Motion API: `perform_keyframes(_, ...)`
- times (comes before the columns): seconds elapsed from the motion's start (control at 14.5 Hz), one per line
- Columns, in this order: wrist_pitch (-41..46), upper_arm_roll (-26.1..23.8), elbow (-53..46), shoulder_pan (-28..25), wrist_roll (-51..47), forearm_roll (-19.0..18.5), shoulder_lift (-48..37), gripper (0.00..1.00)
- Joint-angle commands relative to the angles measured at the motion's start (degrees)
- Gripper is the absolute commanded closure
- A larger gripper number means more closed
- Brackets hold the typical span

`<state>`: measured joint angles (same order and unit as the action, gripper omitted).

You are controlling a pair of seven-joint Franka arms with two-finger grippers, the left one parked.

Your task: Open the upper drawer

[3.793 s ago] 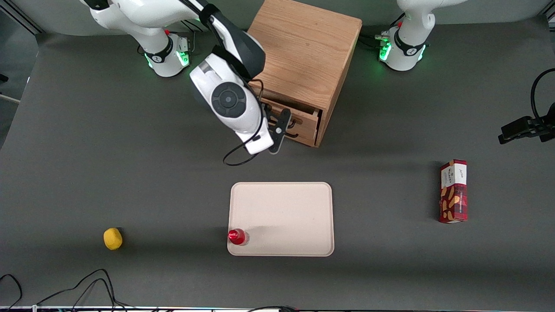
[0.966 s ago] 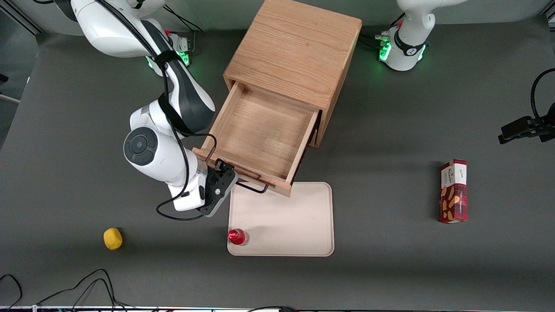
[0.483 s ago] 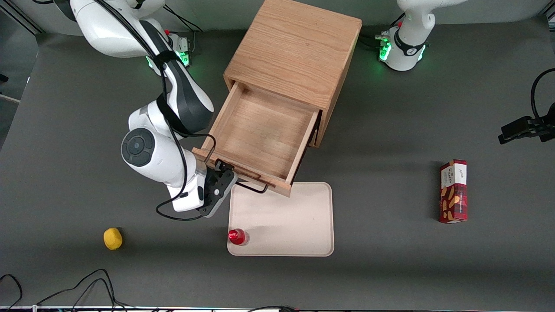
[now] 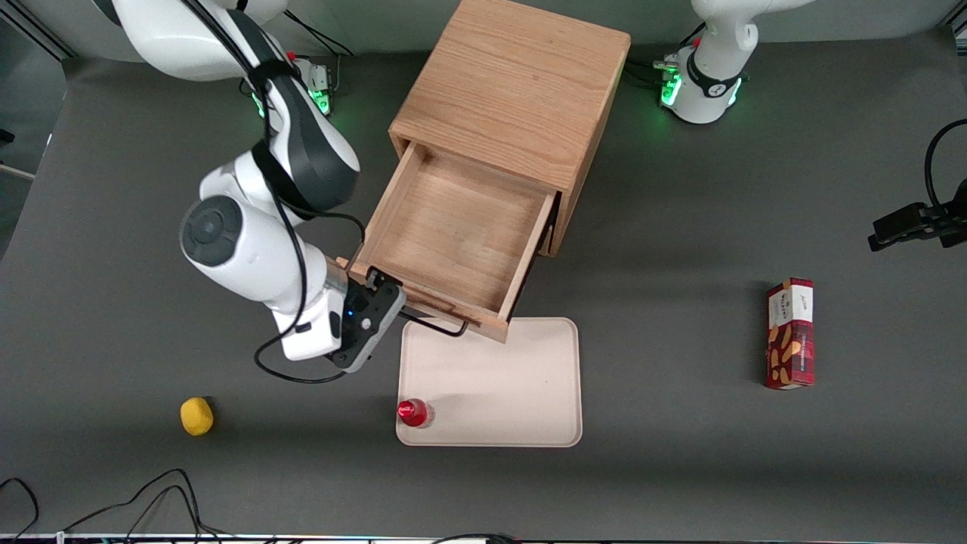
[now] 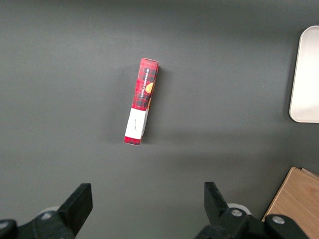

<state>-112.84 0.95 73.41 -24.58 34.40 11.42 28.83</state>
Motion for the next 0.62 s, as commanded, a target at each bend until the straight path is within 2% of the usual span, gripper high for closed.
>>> perform_keyframes(0.0, 2.0, 4.4, 2.3, 0.3, 0.3, 1.1, -8.2, 0.00)
perform_keyframes(0.07, 2.0, 5.8, 4.4, 0.8, 0.3, 1.4, -11.1, 0.00)
perform_keyframes(0.28, 5.3, 7.4, 10.3, 7.2, -1.0, 1.8, -18.7, 0.00)
perform_keyframes(0.55, 15.7, 7.8, 12.8, 12.4, -19.8, 1.0, -25.2, 0.00)
